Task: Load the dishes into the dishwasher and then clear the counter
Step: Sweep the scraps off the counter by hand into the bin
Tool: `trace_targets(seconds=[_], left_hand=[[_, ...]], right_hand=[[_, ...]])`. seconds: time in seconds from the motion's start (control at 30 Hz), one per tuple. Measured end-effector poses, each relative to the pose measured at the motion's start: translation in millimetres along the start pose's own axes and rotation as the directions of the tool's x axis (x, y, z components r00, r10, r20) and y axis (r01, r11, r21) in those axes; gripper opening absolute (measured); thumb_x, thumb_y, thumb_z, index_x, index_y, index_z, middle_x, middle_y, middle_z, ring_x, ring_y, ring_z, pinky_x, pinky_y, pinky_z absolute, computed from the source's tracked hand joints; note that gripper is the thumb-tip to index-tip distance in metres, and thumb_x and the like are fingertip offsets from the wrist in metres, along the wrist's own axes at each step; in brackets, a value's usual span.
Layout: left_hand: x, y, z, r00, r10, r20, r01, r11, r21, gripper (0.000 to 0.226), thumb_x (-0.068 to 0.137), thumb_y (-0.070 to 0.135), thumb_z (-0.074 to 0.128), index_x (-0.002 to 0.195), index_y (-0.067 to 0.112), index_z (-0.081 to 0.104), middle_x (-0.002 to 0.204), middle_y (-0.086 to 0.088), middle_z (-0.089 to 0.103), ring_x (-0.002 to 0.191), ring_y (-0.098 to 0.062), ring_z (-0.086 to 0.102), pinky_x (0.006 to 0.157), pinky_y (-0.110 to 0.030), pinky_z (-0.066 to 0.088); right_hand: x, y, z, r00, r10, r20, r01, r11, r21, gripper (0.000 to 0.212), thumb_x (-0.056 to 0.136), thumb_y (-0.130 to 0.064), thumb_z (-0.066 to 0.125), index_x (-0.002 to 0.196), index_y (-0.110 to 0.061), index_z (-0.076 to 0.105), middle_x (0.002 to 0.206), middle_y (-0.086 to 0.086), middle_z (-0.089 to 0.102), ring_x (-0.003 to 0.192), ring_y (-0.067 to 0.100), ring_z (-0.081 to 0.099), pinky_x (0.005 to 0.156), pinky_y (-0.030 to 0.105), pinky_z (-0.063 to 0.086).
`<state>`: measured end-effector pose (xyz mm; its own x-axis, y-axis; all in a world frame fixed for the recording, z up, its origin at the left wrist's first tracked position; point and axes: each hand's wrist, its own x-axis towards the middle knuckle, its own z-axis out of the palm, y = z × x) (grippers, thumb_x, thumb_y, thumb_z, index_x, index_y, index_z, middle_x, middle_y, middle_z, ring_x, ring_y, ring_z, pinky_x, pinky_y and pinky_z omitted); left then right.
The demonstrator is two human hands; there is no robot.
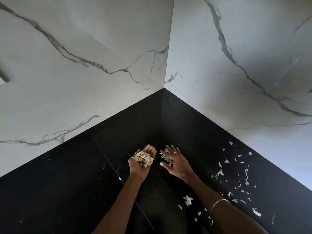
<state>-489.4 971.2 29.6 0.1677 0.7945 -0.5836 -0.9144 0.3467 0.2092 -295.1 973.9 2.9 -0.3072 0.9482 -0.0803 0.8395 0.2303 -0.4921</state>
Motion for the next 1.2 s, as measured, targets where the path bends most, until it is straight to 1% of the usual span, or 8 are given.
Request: trace_targets(seconds=[0.17, 0.3, 0.47, 0.57, 0.67, 0.87, 1.0, 1.2], left_hand=[[1.7, -3.1, 0.9, 1.000, -0.004, 0.001, 0.004, 1.000, 0.016, 0.048, 0.102, 0.024, 0.026, 0.121, -0.010, 0.055, 0.126, -0.030, 0.055, 0.115, -0.040, 0.053, 0.113, -0.048, 0.034], [1.2, -1.6, 0.7, 1.000, -0.003, 0.003, 0.003, 1.000, 0.006, 0.048, 0.102, 0.024, 0.027, 0.119, -0.010, 0.056, 0.126, -0.030, 0.056, 0.116, -0.041, 0.054, 0.110, -0.049, 0.036], [-0.8, -4.1, 2.0, 1.000, -0.003, 0.004, 0.003, 1.000, 0.022, 0.049, 0.102, 0.024, 0.025, 0.118, -0.010, 0.057, 0.125, -0.030, 0.056, 0.115, -0.040, 0.054, 0.110, -0.048, 0.036], [-0.8, -5.0, 2.4, 1.000, -0.001, -0.002, 0.001, 1.000, 0.020, 0.048, 0.102, 0.024, 0.025, 0.120, -0.010, 0.055, 0.126, -0.030, 0.055, 0.115, -0.040, 0.054, 0.109, -0.048, 0.036], [-2.3, -6.3, 2.8, 1.000, -0.002, -0.009, 0.002, 1.000, 0.011, 0.049, 0.102, 0.024, 0.024, 0.120, -0.010, 0.055, 0.126, -0.029, 0.055, 0.114, -0.040, 0.054, 0.111, -0.048, 0.034], [-8.0, -10.9, -3.3, 0.999, 0.001, -0.034, 0.001, 0.999, 0.052, 0.049, 0.102, 0.024, 0.026, 0.119, -0.010, 0.057, 0.126, -0.029, 0.057, 0.116, -0.039, 0.055, 0.108, -0.047, 0.038], [-11.1, -15.6, -5.1, 0.999, 0.003, -0.043, 0.000, 0.997, 0.074, 0.050, 0.103, 0.024, 0.026, 0.121, -0.010, 0.057, 0.126, -0.030, 0.057, 0.116, -0.039, 0.055, 0.108, -0.047, 0.038], [-13.7, -24.6, -3.6, 0.999, -0.007, -0.039, 0.010, 0.997, 0.078, 0.050, 0.102, 0.023, 0.026, 0.122, -0.011, 0.056, 0.127, -0.031, 0.057, 0.118, -0.041, 0.054, 0.109, -0.048, 0.038]], right_hand=[[-1.4, -0.1, -13.1, 0.997, -0.021, -0.070, 0.022, 1.000, 0.020, 0.034, 0.094, -0.039, 0.061, 0.127, -0.032, 0.064, 0.141, -0.012, 0.054, 0.138, 0.002, 0.039, 0.118, 0.029, 0.030], [-13.1, 11.3, -25.7, 0.995, -0.023, -0.095, 0.020, 0.999, -0.027, 0.027, 0.095, -0.034, 0.058, 0.120, -0.029, 0.069, 0.126, -0.016, 0.065, 0.118, -0.001, 0.058, 0.098, 0.032, 0.051], [-24.7, 12.9, -42.6, 0.978, -0.022, 0.209, 0.052, 0.989, -0.139, 0.056, 0.093, -0.048, 0.056, 0.145, -0.032, 0.043, 0.153, -0.012, 0.039, 0.142, 0.007, 0.034, 0.114, 0.040, 0.035], [-25.2, 11.3, -46.9, 0.953, 0.019, 0.302, 0.027, 0.989, -0.148, 0.068, 0.090, -0.032, 0.065, 0.150, -0.033, 0.033, 0.158, -0.012, 0.027, 0.147, 0.008, 0.021, 0.117, 0.041, 0.026], [-23.8, 16.3, -42.3, 0.940, 0.044, 0.339, -0.002, 0.992, -0.123, 0.057, 0.095, -0.018, 0.057, 0.148, -0.028, 0.039, 0.158, -0.009, 0.029, 0.147, 0.010, 0.023, 0.117, 0.035, 0.023], [-37.7, 25.2, -39.1, 0.993, 0.003, 0.121, 0.020, 0.982, -0.188, 0.048, 0.091, -0.008, 0.054, 0.135, -0.026, 0.057, 0.144, -0.010, 0.052, 0.129, 0.010, 0.052, 0.109, 0.031, 0.041], [-40.1, 21.9, -30.7, 0.998, 0.053, 0.036, -0.043, 0.971, -0.235, 0.038, 0.088, -0.004, 0.053, 0.116, -0.028, 0.065, 0.116, -0.007, 0.068, 0.108, 0.014, 0.063, 0.086, 0.031, 0.056], [-34.4, 9.6, -34.7, 0.957, 0.225, -0.181, -0.241, 0.968, -0.069, 0.028, 0.087, 0.001, 0.058, 0.093, -0.020, 0.076, 0.092, -0.008, 0.074, 0.085, 0.005, 0.069, 0.065, 0.006, 0.041]])
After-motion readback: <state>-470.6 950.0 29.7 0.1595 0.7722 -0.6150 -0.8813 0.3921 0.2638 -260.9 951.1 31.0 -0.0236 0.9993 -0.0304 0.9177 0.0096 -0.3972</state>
